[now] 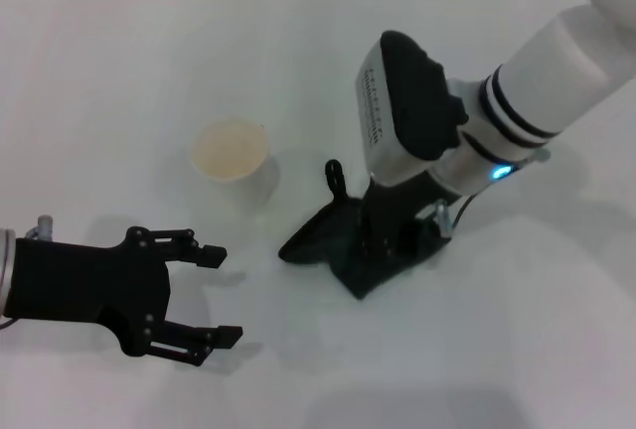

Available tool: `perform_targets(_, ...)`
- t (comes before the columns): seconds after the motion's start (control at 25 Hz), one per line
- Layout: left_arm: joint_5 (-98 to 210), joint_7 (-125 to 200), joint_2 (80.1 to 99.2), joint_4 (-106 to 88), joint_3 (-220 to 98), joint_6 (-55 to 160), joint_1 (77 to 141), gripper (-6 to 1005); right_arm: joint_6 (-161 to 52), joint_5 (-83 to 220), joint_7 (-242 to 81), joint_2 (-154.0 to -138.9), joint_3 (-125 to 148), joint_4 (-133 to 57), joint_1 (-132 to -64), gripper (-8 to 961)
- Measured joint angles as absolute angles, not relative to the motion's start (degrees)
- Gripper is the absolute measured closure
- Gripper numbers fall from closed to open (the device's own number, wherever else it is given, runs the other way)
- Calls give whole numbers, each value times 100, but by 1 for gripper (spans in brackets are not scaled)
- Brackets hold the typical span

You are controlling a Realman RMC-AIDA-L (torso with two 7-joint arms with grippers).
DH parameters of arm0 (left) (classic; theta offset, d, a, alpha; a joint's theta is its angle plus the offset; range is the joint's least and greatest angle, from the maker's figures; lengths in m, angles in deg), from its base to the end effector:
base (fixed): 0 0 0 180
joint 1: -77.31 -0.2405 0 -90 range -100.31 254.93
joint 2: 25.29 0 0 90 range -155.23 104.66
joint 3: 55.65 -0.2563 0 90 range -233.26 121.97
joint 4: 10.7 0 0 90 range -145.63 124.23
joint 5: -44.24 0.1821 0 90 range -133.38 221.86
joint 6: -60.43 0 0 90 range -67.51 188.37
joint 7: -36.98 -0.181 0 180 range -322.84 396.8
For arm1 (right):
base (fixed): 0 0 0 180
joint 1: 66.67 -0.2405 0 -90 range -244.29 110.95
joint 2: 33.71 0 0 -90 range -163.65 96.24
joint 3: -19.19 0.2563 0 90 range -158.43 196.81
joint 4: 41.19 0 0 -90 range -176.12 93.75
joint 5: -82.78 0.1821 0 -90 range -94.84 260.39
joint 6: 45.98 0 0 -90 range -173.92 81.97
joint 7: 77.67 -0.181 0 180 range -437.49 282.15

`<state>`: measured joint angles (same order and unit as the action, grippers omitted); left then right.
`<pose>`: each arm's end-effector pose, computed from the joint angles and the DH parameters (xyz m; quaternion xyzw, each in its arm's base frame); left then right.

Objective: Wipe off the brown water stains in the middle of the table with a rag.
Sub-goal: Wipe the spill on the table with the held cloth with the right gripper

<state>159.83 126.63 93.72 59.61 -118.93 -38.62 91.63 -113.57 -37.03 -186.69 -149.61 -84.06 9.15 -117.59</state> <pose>-0.2359 0.2444 -0.0234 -0.9875 -0.1210 -0.0932 0.0391 0.1447 0.3418 -0.1255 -0.9897 -0.0450 -0.1350 0.0123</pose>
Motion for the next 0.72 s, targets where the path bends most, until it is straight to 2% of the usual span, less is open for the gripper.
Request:
perform_targets(0.48,15981,12653,9372,5966,-11883,-3837,9171,106,-10354,-4535,-18566,-14914,-7778,413,-11905,875)
perform_targets(0.72,15981,12653,9372,5963,-11884,-3824,9211,106,-10927,-4321,-18594,-14980,-8217,582,-11946,875)
